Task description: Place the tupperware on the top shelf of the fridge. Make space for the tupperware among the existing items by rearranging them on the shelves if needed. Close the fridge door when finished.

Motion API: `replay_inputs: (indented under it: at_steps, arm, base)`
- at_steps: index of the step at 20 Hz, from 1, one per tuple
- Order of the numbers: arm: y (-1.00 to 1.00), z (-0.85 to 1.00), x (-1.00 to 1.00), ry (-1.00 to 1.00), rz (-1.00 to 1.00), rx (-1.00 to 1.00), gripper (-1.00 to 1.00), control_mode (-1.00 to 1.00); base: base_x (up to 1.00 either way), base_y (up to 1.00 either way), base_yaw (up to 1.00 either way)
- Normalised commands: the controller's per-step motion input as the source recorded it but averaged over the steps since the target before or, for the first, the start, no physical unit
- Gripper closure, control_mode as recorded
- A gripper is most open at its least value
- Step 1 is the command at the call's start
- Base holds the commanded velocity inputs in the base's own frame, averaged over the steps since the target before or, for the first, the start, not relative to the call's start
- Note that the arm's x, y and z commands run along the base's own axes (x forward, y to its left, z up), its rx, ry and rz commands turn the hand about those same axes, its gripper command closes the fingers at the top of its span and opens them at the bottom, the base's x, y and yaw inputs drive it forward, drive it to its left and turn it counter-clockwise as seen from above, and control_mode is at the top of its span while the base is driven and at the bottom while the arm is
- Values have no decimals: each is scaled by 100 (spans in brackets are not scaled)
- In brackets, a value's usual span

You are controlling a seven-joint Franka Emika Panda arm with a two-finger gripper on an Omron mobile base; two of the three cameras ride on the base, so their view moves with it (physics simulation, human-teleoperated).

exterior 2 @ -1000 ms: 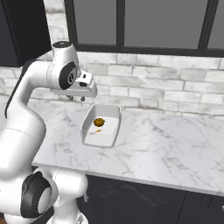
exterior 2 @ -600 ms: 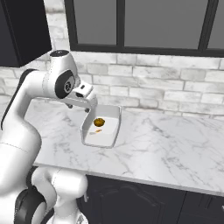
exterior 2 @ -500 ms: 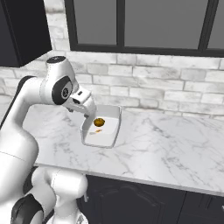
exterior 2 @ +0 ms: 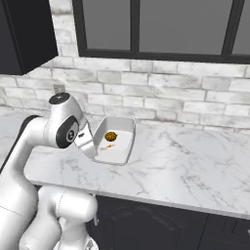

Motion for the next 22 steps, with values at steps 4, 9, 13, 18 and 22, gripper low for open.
replay_inputs:
  at_steps: [4, 9, 13, 18, 22]
  arm:
    - [-57, -12, 54, 12, -15, 39, -100, -100]
    - [-6, -3, 63, 16, 0, 9, -100, -100]
    - [0, -22, 63, 11, 0, 0, -100, -100]
    - [0, -56, 46, 1, 0, 0, -100, -100]
    - [0, -75, 43, 0, 0, 0, -100, -100]
  base:
    - [0, 0, 0]
    - [0, 0, 0]
    - [0, 0, 0]
    - [0, 0, 0]
    - [0, 0, 0]
